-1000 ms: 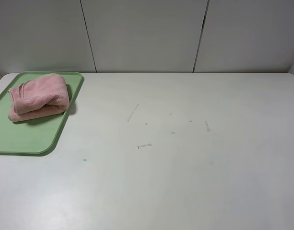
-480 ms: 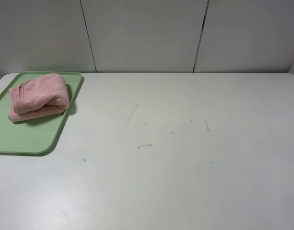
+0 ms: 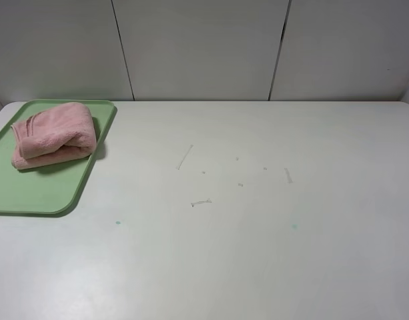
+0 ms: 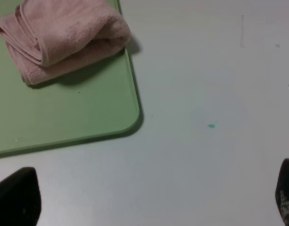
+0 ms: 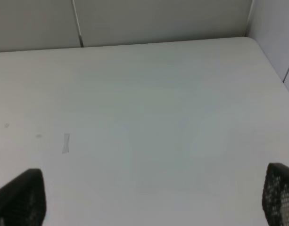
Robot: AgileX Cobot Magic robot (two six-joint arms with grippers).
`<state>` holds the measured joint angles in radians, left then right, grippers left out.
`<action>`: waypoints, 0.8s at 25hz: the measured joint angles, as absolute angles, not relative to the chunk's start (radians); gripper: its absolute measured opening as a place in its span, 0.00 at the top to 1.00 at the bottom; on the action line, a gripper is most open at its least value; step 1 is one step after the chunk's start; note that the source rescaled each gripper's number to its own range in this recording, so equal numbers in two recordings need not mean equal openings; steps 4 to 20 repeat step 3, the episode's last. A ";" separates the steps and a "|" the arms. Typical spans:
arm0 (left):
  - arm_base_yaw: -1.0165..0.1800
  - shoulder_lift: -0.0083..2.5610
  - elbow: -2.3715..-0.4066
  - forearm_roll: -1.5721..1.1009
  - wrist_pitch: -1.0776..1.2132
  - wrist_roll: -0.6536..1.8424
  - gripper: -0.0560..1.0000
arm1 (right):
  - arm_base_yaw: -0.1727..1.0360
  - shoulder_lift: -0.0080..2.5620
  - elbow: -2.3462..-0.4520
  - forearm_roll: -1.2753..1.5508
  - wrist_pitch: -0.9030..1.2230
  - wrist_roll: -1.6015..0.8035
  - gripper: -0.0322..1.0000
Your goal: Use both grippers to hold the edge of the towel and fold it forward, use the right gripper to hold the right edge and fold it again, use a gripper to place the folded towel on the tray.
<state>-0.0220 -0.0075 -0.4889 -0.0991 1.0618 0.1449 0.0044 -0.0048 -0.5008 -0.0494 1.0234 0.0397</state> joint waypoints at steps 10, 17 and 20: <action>-0.022 -0.007 -0.489 -0.099 1.062 0.145 0.00 | 0.004 -0.005 -0.501 -0.049 1.023 0.040 0.00; -0.022 -0.007 -0.489 -0.099 1.062 0.145 0.00 | 0.004 -0.005 -0.501 -0.049 1.023 0.040 0.00; -0.022 -0.007 -0.489 -0.099 1.062 0.145 0.00 | 0.004 -0.005 -0.501 -0.049 1.023 0.040 0.00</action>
